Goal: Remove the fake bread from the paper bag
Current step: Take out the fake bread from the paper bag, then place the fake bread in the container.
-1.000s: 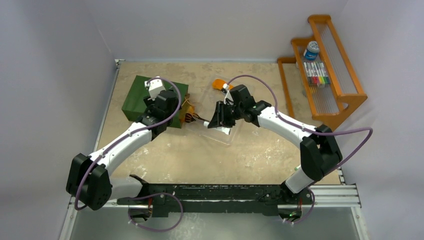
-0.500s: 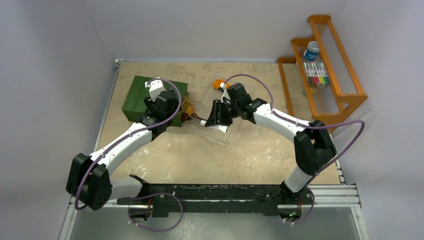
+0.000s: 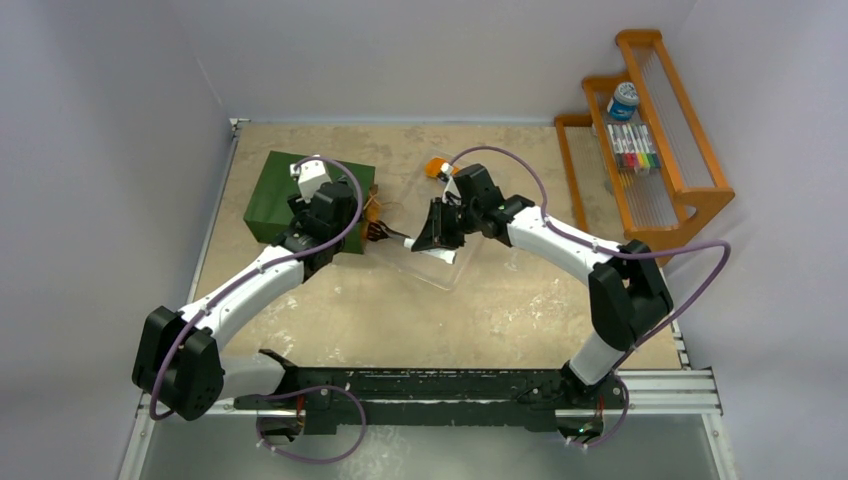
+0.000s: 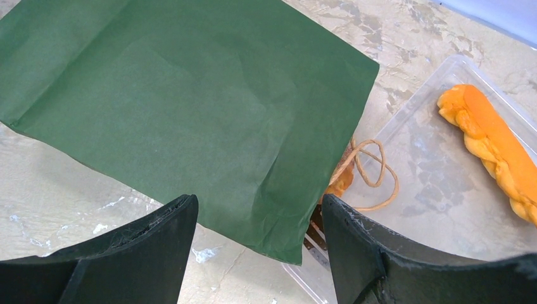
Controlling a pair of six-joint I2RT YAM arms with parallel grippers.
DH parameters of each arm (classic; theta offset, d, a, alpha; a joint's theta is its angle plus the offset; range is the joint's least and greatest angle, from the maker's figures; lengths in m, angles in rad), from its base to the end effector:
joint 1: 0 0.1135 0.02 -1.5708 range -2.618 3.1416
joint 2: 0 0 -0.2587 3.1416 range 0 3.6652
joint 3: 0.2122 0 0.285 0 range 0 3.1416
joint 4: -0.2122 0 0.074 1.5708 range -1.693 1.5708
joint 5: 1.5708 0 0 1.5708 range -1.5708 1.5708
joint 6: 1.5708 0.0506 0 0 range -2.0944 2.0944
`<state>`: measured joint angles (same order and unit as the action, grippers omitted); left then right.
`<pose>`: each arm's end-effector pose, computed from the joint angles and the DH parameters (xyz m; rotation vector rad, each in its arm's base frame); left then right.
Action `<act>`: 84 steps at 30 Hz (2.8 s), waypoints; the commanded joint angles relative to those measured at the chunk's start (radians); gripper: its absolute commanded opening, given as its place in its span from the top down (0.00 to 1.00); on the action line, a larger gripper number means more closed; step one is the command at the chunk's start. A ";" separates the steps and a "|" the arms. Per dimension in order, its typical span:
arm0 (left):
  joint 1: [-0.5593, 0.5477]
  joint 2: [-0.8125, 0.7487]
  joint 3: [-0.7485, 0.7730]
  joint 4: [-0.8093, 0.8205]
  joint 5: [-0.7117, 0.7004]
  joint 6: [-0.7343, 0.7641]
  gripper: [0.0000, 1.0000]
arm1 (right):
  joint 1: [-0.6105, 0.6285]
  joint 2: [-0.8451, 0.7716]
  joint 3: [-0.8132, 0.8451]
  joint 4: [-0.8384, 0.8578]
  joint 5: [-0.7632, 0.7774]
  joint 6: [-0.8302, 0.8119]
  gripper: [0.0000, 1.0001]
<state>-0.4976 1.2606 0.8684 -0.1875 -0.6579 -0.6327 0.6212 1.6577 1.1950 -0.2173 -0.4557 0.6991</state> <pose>0.2932 -0.1240 0.2464 -0.4995 1.9563 -0.0024 0.3216 0.2576 0.2255 -0.1755 2.4576 1.1655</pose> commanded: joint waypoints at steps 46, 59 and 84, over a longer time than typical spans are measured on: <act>0.014 0.018 0.071 0.046 0.029 0.030 0.14 | -0.213 -0.323 -0.149 -0.082 0.094 -0.055 1.00; -0.055 0.117 0.200 -0.110 0.077 0.251 0.06 | -0.286 -0.223 -0.174 0.034 -0.019 -0.043 0.77; -0.196 0.411 0.300 -0.310 -0.344 0.273 0.04 | -0.335 -0.177 -0.184 0.041 -0.060 -0.086 0.60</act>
<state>-0.6827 1.6394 1.1297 -0.4835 -0.9375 -0.3725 0.2932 1.5009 1.0088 -0.2039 -0.4725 0.6380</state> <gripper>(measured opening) 0.950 0.399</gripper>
